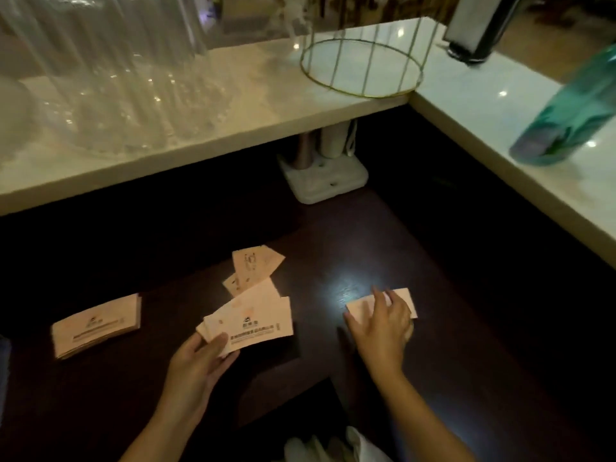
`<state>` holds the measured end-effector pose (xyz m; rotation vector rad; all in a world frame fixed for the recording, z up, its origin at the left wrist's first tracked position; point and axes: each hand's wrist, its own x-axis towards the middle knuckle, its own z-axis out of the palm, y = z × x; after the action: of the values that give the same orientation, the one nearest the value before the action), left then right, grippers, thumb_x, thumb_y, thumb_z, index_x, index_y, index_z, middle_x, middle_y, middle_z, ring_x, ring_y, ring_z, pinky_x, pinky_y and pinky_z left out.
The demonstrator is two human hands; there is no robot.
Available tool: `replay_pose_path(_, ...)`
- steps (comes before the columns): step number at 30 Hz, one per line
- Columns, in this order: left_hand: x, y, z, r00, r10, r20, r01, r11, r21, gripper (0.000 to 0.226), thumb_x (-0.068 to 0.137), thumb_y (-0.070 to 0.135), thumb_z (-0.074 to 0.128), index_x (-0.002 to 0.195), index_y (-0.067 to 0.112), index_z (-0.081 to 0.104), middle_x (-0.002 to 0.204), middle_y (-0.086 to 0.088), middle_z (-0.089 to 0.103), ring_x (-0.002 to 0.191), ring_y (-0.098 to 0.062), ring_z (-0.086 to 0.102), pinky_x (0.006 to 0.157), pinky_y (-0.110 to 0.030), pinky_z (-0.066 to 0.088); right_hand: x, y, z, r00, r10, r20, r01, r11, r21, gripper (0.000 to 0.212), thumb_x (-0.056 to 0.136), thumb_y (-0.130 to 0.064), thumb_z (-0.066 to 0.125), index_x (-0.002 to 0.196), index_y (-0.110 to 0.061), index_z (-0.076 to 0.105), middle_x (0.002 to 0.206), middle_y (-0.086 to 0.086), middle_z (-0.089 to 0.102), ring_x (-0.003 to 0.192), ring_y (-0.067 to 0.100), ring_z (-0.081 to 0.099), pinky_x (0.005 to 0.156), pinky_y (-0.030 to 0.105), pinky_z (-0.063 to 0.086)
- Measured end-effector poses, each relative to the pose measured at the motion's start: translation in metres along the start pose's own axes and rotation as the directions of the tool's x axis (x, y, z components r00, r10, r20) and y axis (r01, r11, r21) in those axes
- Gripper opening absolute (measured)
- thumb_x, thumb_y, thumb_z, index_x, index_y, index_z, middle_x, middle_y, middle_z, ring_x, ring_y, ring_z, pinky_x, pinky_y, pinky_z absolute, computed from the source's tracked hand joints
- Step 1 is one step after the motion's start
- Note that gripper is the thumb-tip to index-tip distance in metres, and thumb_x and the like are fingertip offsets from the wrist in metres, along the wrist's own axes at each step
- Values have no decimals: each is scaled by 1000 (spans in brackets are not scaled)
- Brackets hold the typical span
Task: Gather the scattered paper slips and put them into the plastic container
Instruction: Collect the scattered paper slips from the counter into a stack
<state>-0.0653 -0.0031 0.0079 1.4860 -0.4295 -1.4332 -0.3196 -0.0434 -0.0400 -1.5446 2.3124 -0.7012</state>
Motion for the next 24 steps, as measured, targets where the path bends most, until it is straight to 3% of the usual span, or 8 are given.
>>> replay_pose_path(2, 5, -3, 2, 1000, -23, 11, 23, 1000, 0, 21, 87, 6, 52, 105, 14, 60, 104, -10, 68, 99, -21, 63, 77, -33, 49, 6, 20, 2, 985, 107, 134, -78, 977, -201, 97, 67, -58, 68, 143, -20, 21, 152, 19, 16, 140, 31, 10, 109, 58, 11)
replay_pose_path(5, 10, -8, 4, 999, -45, 26, 45, 999, 1, 28, 87, 6, 52, 113, 11, 57, 107, -10, 67, 101, -22, 62, 79, -34, 48, 8, 34, 11, 970, 165, 181, -120, 964, -236, 109, 63, -71, 61, 145, -23, 7, 155, 17, 1, 142, 27, -6, 109, 61, 1)
replay_pose_path(10, 14, -12, 5, 998, -54, 22, 53, 999, 11, 25, 87, 5, 52, 110, 12, 58, 105, -10, 67, 100, -22, 61, 82, -37, 47, 7, 28, 9, 975, 190, 118, -171, 973, -154, 115, 56, -63, 71, 143, -32, 3, 152, 18, 12, 139, 29, 6, 107, 59, 13)
replay_pose_path(15, 15, -15, 12, 999, -49, -19, 49, 999, 2, 20, 86, 5, 53, 97, 19, 61, 101, -10, 68, 97, -21, 63, 84, -37, 48, 5, -2, -5, 965, 188, 183, -198, 980, 34, 126, 47, -58, 78, 140, -42, -4, 149, 10, 13, 133, 29, 14, 105, 55, 19)
replay_pose_path(19, 12, -11, 29, 1000, 2, 13, -2, 1000, -11, 21, 86, 4, 52, 98, 20, 61, 101, -8, 69, 95, -19, 65, 80, -34, 50, -22, -50, -7, 983, -28, 183, -19, 968, 251, 110, 41, -73, 64, 134, -46, 12, 148, -1, 11, 134, 17, 8, 107, 51, 14)
replay_pose_path(24, 7, -5, 40, 993, 42, 106, -41, 999, -14, 24, 85, 6, 54, 102, 21, 60, 91, 3, 76, 89, -12, 69, 63, -21, 56, -44, -82, 2, 952, -189, 239, 125, 958, 258, 94, 47, -70, 66, 129, -37, 33, 150, 3, 13, 135, 18, 4, 108, 52, 12)
